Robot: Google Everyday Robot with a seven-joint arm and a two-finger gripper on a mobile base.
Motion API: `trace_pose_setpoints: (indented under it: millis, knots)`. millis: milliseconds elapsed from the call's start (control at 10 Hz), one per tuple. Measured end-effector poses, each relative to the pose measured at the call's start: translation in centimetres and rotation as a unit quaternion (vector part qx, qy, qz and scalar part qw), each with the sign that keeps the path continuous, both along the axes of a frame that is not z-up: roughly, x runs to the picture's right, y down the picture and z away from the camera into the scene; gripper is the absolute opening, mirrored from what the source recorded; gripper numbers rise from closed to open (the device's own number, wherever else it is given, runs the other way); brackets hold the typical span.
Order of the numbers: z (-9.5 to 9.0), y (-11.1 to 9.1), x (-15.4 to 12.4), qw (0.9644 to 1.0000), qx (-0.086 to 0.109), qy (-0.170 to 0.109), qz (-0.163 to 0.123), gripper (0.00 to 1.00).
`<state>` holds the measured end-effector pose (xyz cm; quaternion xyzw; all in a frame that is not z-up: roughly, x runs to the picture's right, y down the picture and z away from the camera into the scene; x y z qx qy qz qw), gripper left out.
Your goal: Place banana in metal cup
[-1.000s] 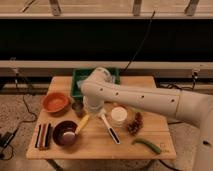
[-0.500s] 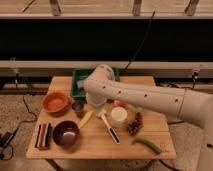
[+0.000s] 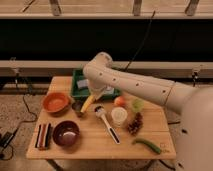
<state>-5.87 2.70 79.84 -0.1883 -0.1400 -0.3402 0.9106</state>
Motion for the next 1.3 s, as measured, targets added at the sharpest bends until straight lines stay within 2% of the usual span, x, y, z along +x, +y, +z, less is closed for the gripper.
trace_pose_setpoints:
  millis: [200,300,400,500,700,900,1100,1300]
  knots:
    - [1.1,-1.7,-0.5,0.9997,0.021,0.002,-0.015,0.00]
    - [1.3,-2.2,-1.8,0.9990,0.035,-0.001,-0.028,0.00]
    - [1.3,-2.2,-2.0,0.9988,0.038,-0.002,-0.030,0.00]
    - [1.4,-2.4,-2.6,0.9977,0.055,0.000,-0.040,0.00]
    - [1.4,-2.6,-3.4,0.9958,0.076,0.000,-0.051,0.00]
    - [1.4,-2.7,-3.9,0.9946,0.090,-0.005,-0.053,0.00]
    - [1.4,-3.0,-4.1,0.9934,0.104,-0.026,-0.043,0.00]
    - [1.2,-3.3,-4.0,0.9908,0.116,-0.050,-0.048,0.00]
